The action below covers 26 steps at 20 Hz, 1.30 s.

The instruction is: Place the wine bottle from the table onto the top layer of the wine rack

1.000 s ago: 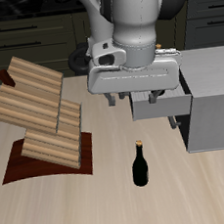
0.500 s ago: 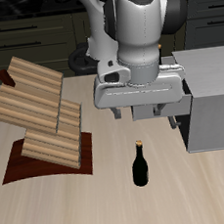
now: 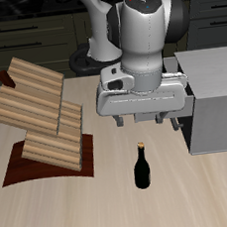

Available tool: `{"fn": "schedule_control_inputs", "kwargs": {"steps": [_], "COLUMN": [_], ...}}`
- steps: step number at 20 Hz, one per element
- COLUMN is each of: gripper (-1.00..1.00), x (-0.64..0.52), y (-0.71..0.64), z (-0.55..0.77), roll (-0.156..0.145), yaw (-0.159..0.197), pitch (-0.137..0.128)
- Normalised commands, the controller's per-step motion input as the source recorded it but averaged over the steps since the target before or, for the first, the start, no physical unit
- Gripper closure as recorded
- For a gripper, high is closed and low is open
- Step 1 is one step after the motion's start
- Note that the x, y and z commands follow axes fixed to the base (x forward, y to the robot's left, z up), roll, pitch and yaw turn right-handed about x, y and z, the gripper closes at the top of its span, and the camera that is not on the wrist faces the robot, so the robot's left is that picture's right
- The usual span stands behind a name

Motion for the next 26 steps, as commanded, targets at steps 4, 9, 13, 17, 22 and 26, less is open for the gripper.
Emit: {"fn": "schedule_control_inputs", "kwargs": {"steps": [4, 9, 13, 17, 22, 26], "gripper": [-1.0, -1.0, -1.0, -1.0, -1.0, -1.0], "x": [-0.05, 0.03, 0.0, 0.01, 0.03, -0.01], "y": [0.09, 0.01, -0.11, -0.07, -0.07, 0.0], "z": [-0.35, -0.26, -0.2, -0.15, -0.28, -0.22], "roll": [0.022, 0.015, -0.014, -0.01, -0.007, 0.002], "yaw": [0.012, -0.018, -0.031, 0.0, -0.011, 0.002], "pitch": [0.014, 0.013, 0.013, 0.018, 0.041, 0.022]}}
